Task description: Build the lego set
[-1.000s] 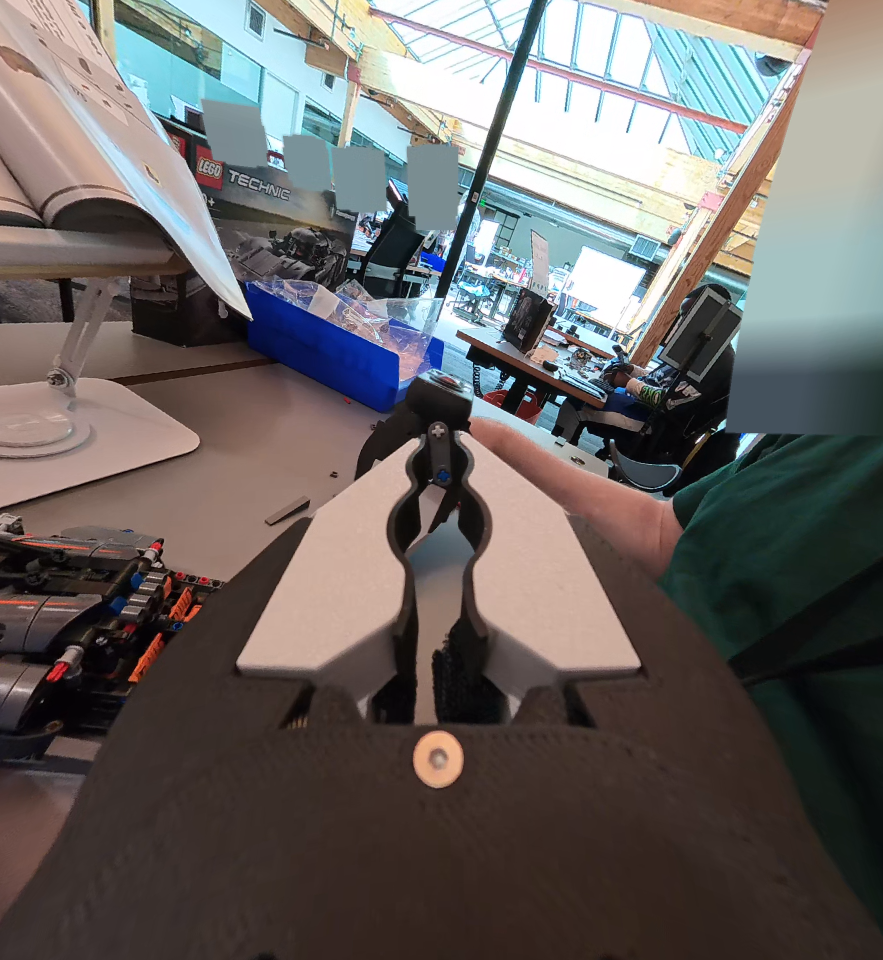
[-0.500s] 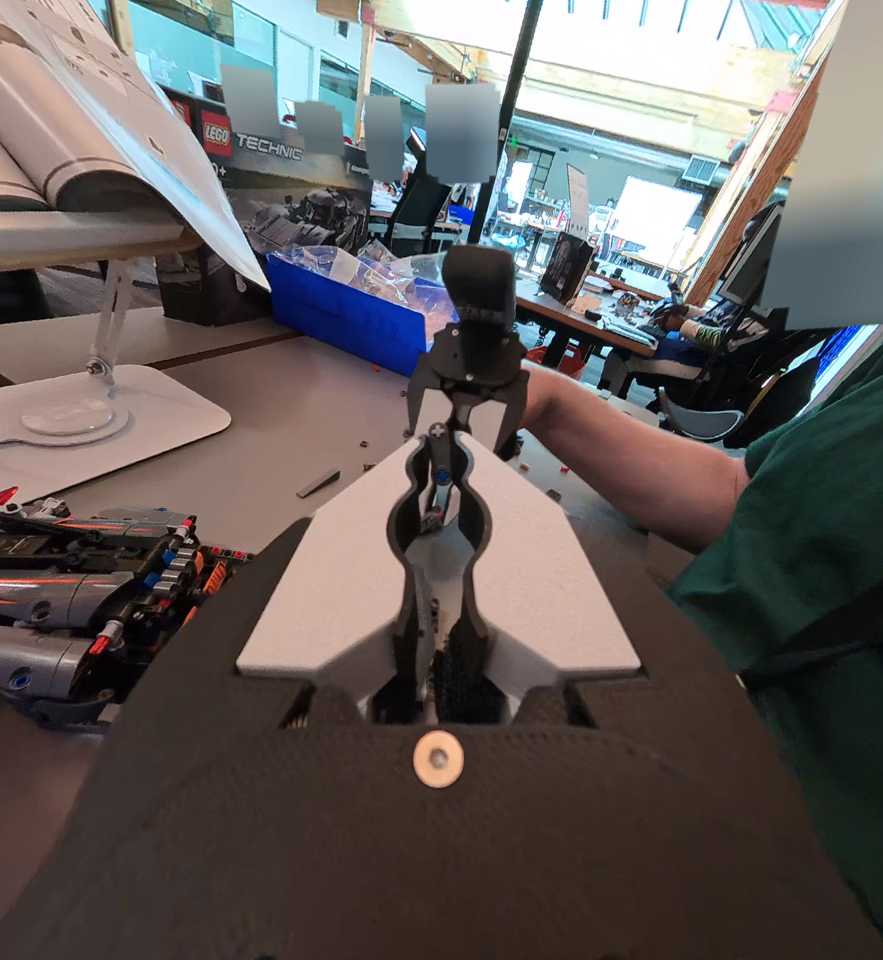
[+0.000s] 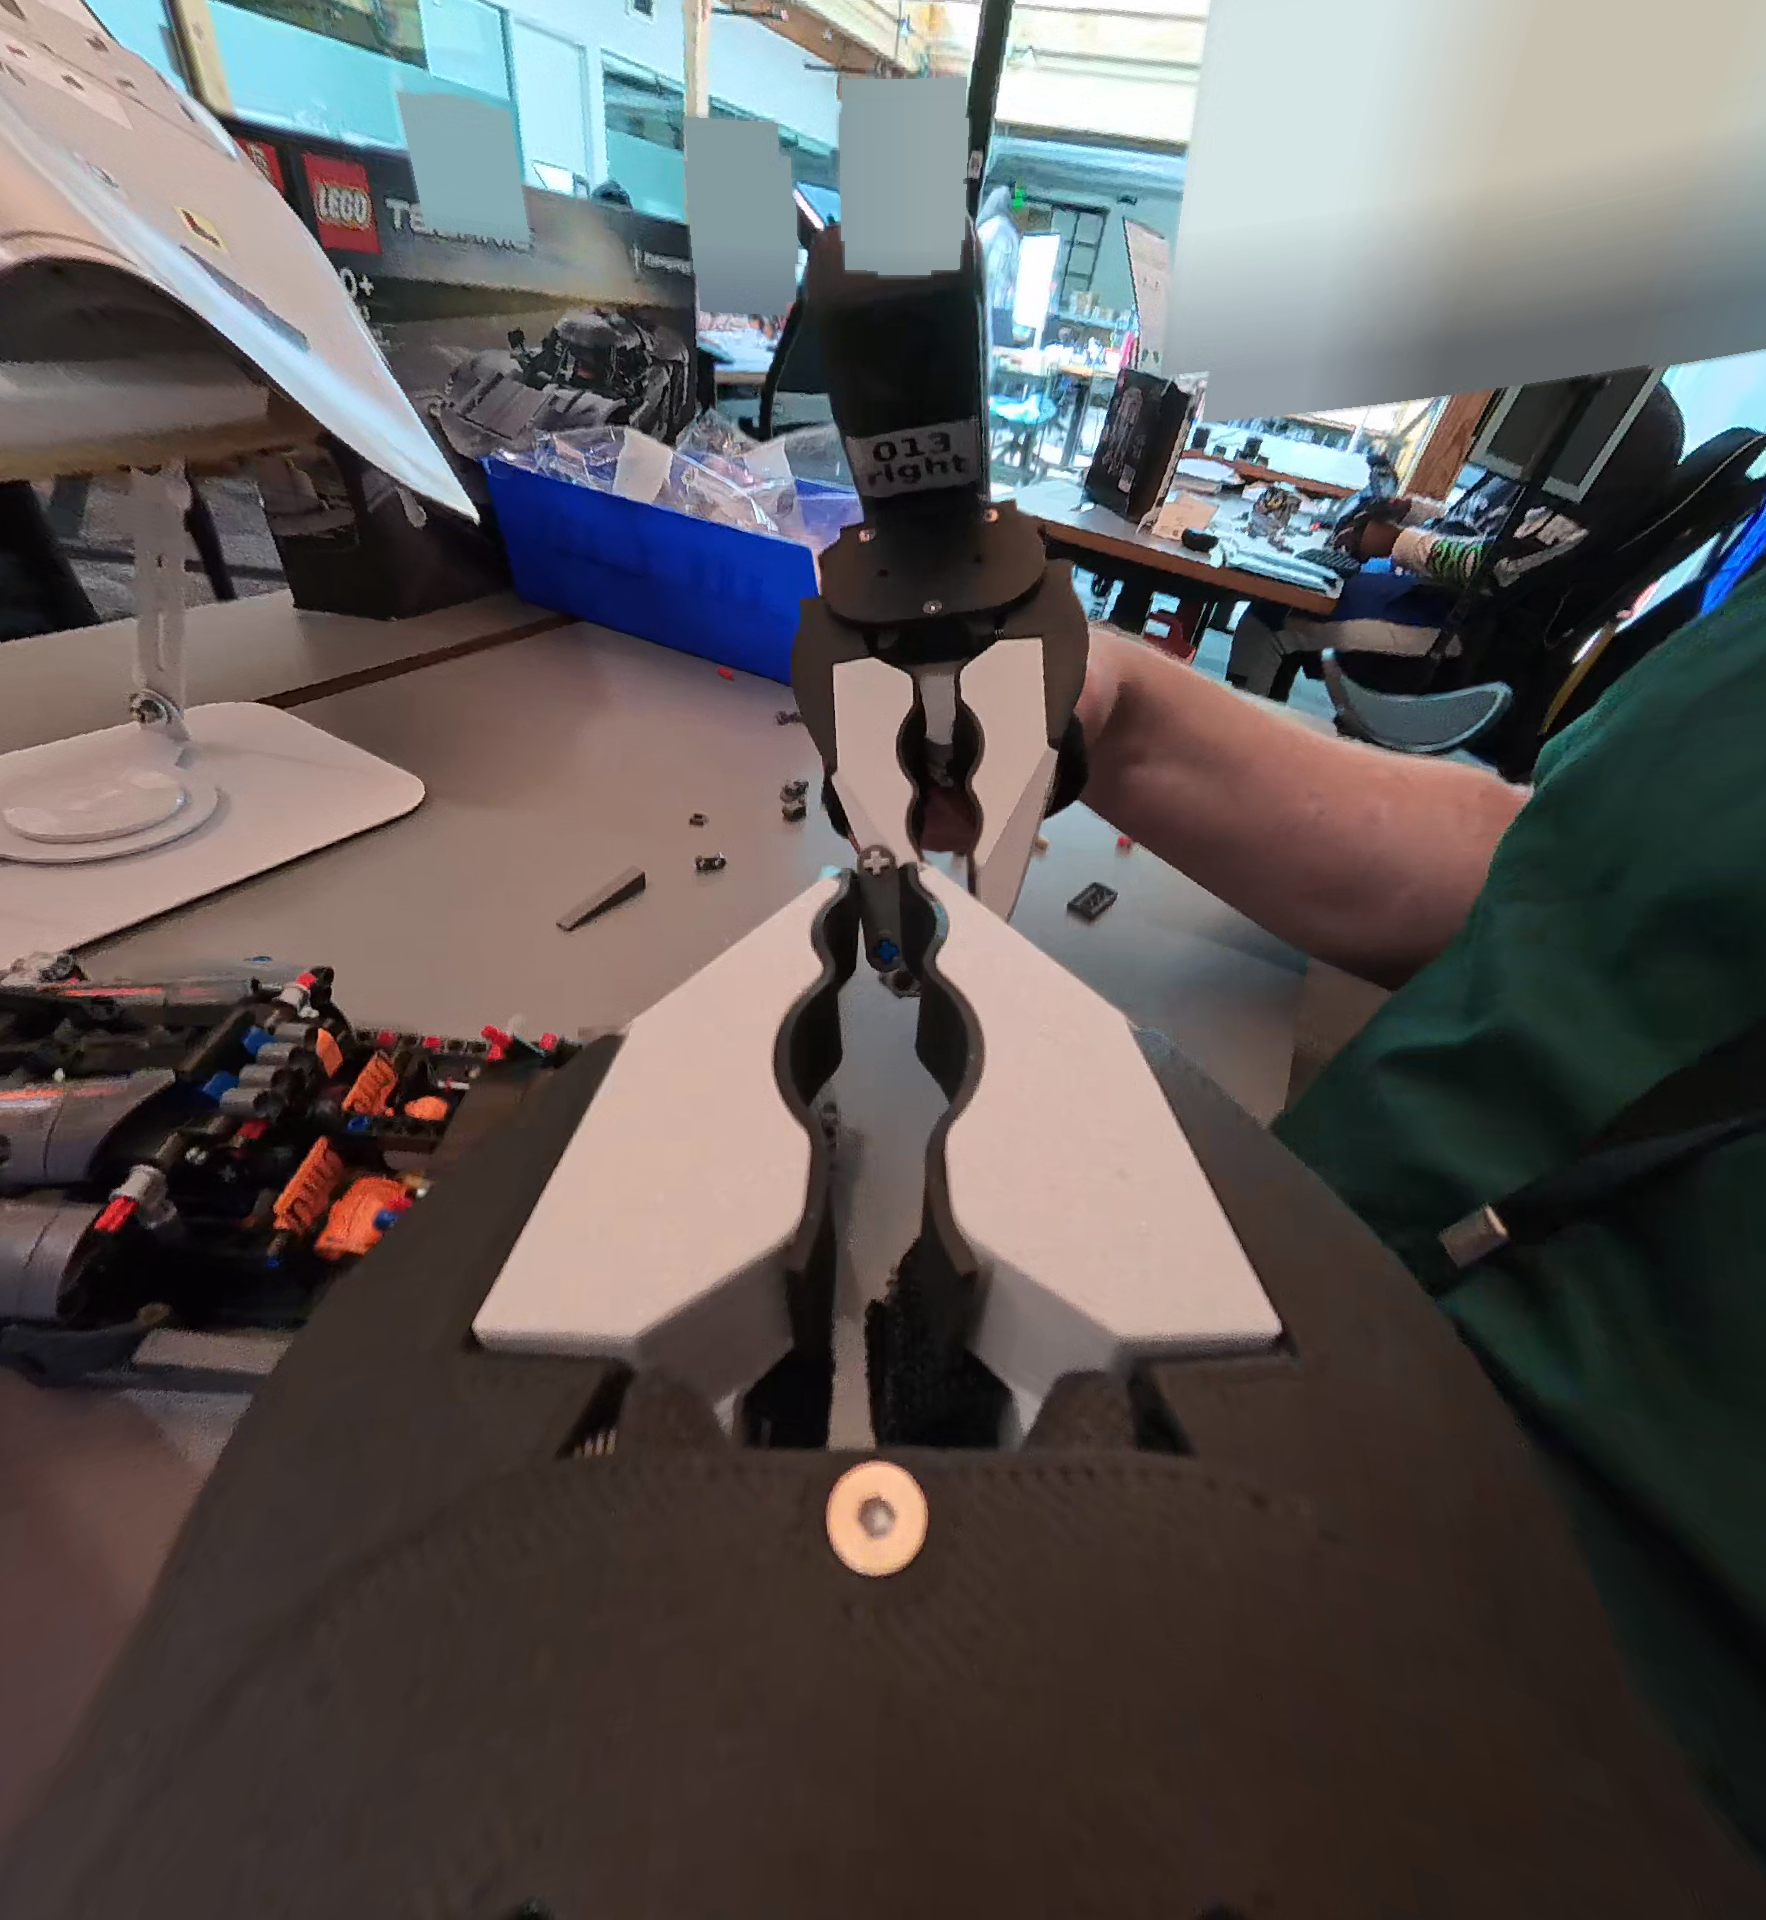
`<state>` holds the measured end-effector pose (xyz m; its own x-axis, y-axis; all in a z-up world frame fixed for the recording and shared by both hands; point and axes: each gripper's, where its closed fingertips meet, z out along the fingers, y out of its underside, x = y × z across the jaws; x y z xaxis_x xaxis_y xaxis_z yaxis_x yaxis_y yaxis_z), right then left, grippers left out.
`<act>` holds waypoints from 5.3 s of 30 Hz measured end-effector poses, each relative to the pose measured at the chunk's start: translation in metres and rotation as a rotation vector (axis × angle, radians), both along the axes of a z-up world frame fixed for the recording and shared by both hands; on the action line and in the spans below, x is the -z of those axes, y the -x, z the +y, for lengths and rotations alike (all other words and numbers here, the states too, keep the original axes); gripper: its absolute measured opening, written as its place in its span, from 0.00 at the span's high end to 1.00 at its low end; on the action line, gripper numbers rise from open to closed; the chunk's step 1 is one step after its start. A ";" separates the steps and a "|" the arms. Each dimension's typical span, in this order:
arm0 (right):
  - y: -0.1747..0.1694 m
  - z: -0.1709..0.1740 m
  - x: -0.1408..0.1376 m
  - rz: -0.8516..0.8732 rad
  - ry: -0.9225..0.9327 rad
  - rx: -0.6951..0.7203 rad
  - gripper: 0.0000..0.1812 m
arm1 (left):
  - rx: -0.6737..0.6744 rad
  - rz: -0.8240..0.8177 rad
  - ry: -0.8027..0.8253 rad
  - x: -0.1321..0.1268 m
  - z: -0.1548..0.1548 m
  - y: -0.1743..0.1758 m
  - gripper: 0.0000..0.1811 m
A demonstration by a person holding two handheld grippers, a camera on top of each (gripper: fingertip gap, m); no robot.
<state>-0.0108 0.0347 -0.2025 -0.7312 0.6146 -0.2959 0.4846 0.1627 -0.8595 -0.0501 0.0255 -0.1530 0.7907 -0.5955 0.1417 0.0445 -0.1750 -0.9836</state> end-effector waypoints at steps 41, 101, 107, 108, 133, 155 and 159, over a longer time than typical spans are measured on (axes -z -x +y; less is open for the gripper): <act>-0.020 -0.045 -0.002 0.085 0.183 -0.252 0.96 | 0.250 0.615 -0.086 0.026 -0.037 -0.052 0.97; -0.023 -0.046 -0.037 0.440 -0.121 -0.097 0.95 | 0.331 -0.479 0.081 -0.009 -0.031 -0.069 0.83; -0.020 -0.040 -0.047 0.380 0.001 -0.018 0.84 | 0.180 -0.136 -0.054 -0.012 -0.025 -0.063 0.83; -0.018 -0.040 -0.052 0.374 0.042 0.004 0.84 | 0.157 -0.075 -0.085 -0.015 -0.024 -0.062 0.82; -0.024 -0.034 -0.070 0.413 0.102 0.133 0.89 | 0.124 0.462 -0.171 -0.016 -0.011 -0.068 0.83; -0.025 -0.024 -0.050 0.418 -0.033 0.298 0.80 | 0.171 0.487 -0.052 -0.008 0.000 -0.069 0.82; -0.027 -0.025 -0.056 0.479 -0.018 0.308 0.85 | 0.187 0.414 -0.046 -0.009 -0.002 -0.073 0.82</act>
